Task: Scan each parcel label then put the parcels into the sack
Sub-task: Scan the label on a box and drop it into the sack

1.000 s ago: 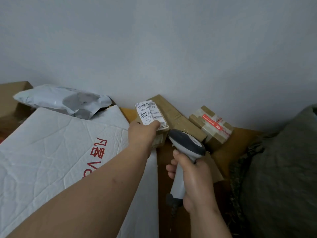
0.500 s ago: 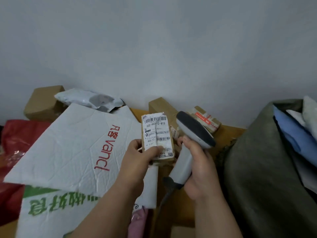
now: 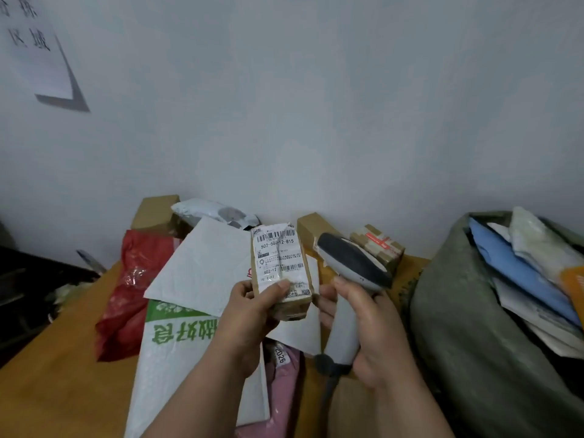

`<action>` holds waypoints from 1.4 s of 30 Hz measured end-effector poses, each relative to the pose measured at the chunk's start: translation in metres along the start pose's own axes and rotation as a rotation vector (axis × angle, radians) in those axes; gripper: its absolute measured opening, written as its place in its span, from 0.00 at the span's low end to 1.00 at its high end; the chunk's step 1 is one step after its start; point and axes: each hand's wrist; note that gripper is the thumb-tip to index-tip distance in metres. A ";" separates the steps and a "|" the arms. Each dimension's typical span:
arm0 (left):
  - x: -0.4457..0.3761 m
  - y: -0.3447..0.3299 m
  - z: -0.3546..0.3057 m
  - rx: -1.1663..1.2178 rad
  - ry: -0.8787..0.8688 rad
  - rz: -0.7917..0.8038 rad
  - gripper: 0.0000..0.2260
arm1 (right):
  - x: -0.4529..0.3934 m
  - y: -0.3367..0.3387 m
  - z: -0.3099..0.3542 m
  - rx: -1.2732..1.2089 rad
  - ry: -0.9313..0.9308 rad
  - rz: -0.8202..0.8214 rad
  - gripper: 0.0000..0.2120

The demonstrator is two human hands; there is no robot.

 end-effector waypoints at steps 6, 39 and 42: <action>0.041 0.030 -0.005 -0.005 -0.087 -0.105 0.25 | 0.058 -0.021 0.001 0.325 -0.027 0.031 0.05; 0.124 -0.027 -0.006 -0.116 -0.291 -0.114 0.25 | 0.180 0.002 0.036 0.483 0.066 0.092 0.06; 0.123 -0.048 0.000 -0.121 -0.292 -0.123 0.24 | 0.181 0.022 0.046 0.472 0.056 0.121 0.06</action>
Point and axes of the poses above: each hand's wrist, its own x-axis away from the middle knuckle, its own y-axis out of the back of the hand, z = x × y, and after that the axes turned 15 degrees about z, right-handed
